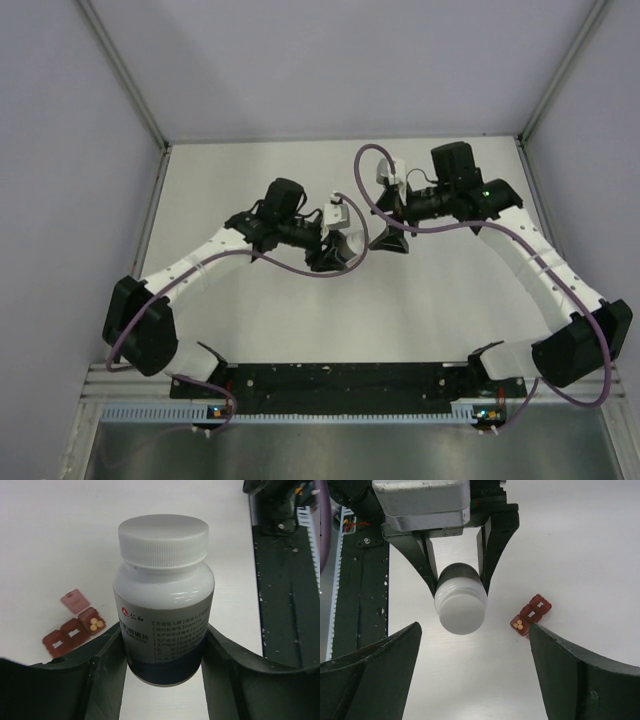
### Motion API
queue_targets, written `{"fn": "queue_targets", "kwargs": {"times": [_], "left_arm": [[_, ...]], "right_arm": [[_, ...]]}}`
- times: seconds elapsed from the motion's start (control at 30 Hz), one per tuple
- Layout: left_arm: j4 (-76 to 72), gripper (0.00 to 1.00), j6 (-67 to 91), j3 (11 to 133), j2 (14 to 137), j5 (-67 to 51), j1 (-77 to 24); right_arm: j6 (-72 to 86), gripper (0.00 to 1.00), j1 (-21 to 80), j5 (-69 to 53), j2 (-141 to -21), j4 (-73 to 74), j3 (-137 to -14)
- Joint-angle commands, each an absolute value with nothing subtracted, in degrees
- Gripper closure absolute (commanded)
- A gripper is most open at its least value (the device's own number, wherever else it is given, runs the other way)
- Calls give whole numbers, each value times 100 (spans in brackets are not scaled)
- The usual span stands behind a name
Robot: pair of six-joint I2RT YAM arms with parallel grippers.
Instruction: Sort the pills into containers
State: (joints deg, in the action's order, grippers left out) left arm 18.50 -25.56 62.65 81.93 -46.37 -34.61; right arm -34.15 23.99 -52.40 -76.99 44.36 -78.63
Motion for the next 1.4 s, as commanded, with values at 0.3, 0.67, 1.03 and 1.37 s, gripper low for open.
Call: {"fn": "queue_targets", "kwargs": {"times": [0.3,0.67,1.03,1.37], "left_arm": [[2856,100,-3041,6820,8429,-5924,-3472],[2760,100,-2962,6785,8429,-5977,-3463],[2532,100,-2795,6697,8367,-5915,-3472],[1890,100,-2540,6337,8139,-5073,-3463]], "right_arm": [[-3929,17,2962,-5256,-7620,4526,-7717],[-3964,29,3041,-5370,-7752,4526,-7594],[-3771,51,3041,-5616,-7893,4439,-7541],[-2893,69,3032,-5713,-8287,4307,-7655]]}}
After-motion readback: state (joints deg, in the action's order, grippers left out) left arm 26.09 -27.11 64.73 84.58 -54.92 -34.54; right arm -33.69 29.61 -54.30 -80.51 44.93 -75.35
